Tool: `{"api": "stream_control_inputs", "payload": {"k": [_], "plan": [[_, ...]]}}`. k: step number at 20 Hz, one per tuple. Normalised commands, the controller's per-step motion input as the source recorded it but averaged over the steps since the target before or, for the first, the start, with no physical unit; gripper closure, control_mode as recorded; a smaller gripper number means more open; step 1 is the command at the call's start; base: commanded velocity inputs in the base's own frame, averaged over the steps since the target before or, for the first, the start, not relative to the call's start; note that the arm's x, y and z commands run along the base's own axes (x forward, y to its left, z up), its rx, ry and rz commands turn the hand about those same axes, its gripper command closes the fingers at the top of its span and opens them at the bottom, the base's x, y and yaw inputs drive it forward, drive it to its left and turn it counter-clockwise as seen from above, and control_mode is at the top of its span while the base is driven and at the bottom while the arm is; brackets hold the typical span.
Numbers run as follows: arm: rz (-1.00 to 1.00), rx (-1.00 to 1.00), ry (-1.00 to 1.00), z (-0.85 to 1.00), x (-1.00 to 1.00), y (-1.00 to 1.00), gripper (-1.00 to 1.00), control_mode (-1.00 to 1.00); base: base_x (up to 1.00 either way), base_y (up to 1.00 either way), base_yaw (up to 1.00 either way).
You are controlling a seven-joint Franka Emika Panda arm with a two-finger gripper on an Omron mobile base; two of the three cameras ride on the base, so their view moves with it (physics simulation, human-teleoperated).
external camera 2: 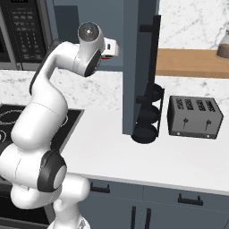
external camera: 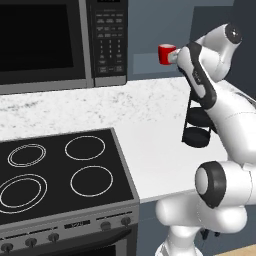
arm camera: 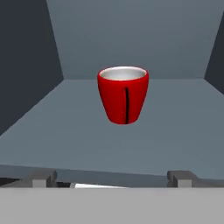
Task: Gather all objects into one cabinet and sort the glasses and bowls to opposite sides.
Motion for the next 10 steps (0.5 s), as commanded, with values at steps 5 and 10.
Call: {"api": "stream_control_inputs", "payload": {"k": [5,10], "plan": [[0.00,0.00,-0.20,-0.22,0.16,-0.04,-1.00,-1.00,0.00,0.00,0.00],[0.00,0.01,-0.09,-0.04,0.37,0.00,-1.00,-1.00,0.00,0.00,0.00]]}}
